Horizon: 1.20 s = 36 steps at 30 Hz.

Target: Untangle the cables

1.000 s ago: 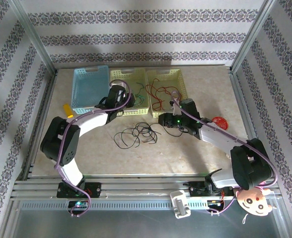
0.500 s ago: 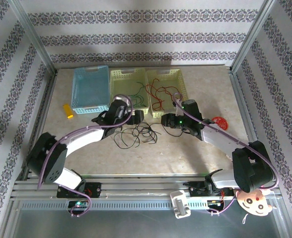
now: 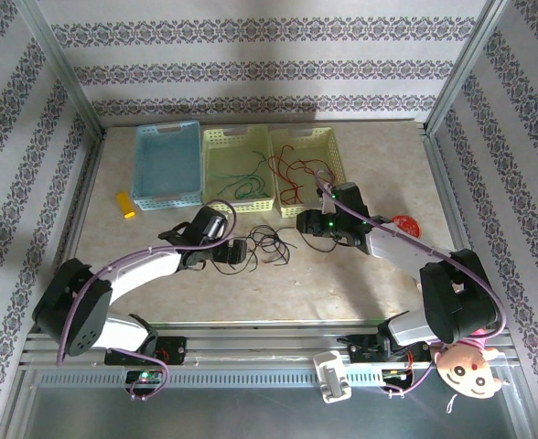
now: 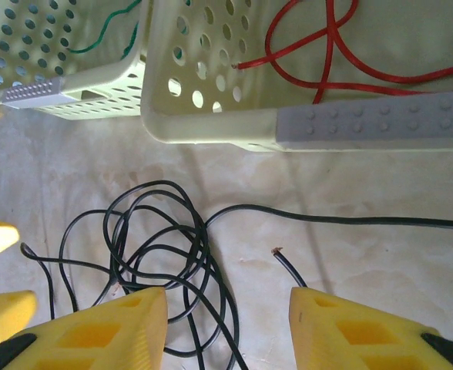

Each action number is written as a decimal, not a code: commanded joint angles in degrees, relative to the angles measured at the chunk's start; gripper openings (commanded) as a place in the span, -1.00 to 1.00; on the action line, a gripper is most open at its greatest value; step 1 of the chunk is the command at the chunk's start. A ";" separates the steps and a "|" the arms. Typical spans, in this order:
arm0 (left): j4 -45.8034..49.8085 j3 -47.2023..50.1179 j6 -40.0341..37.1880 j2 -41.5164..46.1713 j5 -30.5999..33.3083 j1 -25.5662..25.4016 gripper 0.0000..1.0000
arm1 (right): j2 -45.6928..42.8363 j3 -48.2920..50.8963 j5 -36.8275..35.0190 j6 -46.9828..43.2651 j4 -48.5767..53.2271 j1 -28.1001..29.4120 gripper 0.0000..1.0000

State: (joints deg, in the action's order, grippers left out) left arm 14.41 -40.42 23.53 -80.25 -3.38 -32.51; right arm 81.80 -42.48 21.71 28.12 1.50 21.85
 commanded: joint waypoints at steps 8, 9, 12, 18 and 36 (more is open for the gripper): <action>3.68 -4.89 -5.97 -6.26 5.27 0.26 0.47 | -0.16 -1.07 0.26 -1.06 0.77 -0.56 -0.09; 3.24 -4.93 -6.28 -6.26 5.05 0.26 0.33 | -0.08 -1.11 0.26 -1.14 0.72 -0.54 -0.09; 2.56 -5.08 -7.00 -6.25 4.41 0.25 -0.19 | 0.16 -1.38 0.43 -1.11 0.79 -0.46 -0.09; 2.12 -5.34 -7.01 -4.27 2.60 0.06 -0.95 | -0.19 -1.49 0.23 -1.00 1.04 -0.49 -0.09; -4.18 -5.53 -10.74 28.12 17.62 -3.40 -1.00 | -2.21 0.02 -8.62 3.24 0.28 -3.47 -0.10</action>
State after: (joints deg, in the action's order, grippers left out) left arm 13.23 -44.42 14.04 -54.15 10.68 -35.90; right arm 80.99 -42.59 14.76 30.33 1.91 18.72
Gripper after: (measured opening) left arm 0.038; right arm 0.451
